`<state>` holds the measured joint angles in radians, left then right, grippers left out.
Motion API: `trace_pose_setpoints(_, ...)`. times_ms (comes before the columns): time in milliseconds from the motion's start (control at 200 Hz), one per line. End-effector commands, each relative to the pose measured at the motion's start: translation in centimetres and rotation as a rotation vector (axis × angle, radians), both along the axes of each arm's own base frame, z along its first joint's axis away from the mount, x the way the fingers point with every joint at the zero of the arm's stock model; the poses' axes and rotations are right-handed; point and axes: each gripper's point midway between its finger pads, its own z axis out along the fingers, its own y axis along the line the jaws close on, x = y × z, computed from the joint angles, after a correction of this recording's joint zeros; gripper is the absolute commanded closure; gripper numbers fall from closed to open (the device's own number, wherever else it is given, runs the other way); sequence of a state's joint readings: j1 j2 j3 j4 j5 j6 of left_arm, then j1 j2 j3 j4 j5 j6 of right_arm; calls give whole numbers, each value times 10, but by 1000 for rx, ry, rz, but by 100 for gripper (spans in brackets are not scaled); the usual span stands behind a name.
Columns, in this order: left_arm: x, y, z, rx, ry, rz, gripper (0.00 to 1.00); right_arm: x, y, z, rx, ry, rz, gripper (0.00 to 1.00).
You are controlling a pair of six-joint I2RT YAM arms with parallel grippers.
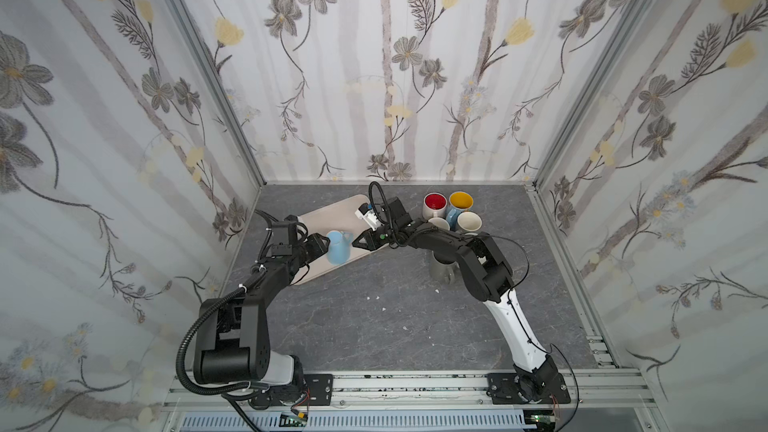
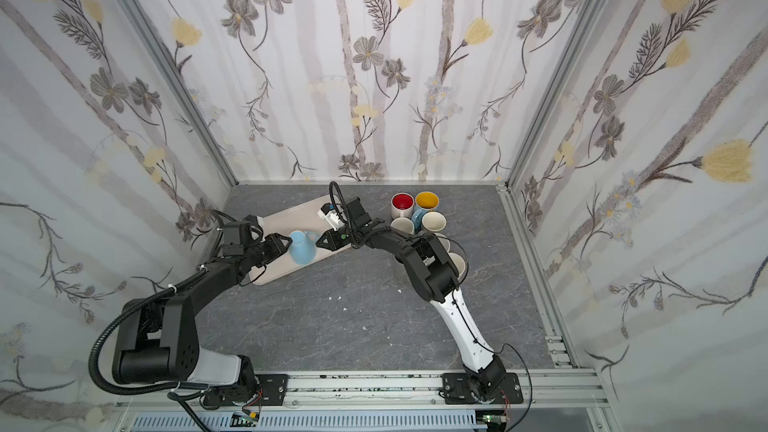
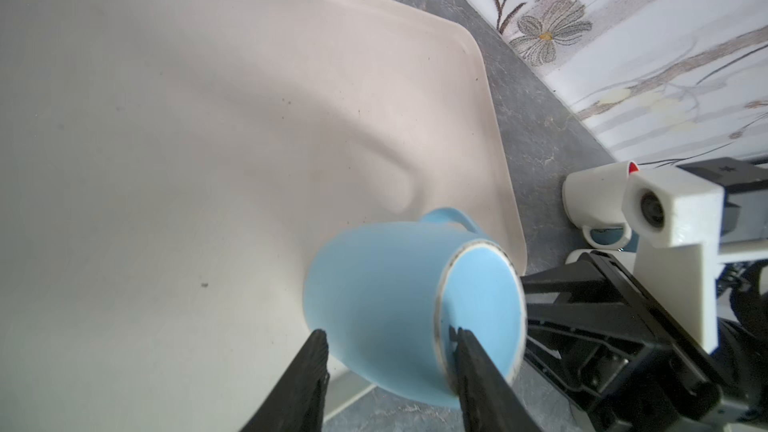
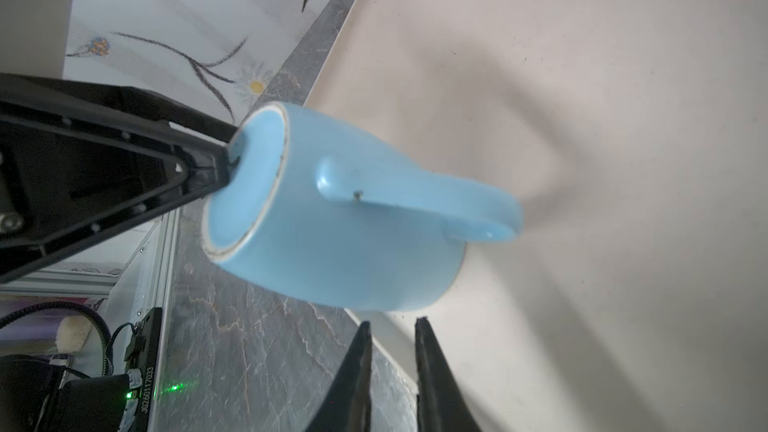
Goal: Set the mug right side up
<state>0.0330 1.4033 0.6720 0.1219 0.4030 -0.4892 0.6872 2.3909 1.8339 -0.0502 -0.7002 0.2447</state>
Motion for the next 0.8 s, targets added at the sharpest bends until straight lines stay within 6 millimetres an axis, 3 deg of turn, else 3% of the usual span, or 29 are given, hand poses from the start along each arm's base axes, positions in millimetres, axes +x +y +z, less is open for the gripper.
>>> trace_pose_setpoints(0, -15, -7, -8, -57, 9, 41, 53, 16, -11, 30, 60, -67, -52, 80)
trace_pose_setpoints(155, -17, -21, -12, -78, 9, 20, 53, 45, -11, 49, 106, -102, -141, 78)
trace_pose_setpoints(385, -1, -21, -15, -39, 11, -13, 53, 71, 29, 58, 169, -124, -140, 72)
trace_pose_setpoints(565, 21, -21, -24, 16, 45, -103, 56, 86, 51, 58, 249, -169, -157, 65)
trace_pose_setpoints(794, 56, -26, -31, 106, 72, -251, 57, 93, 54, 45, 251, -141, -154, 66)
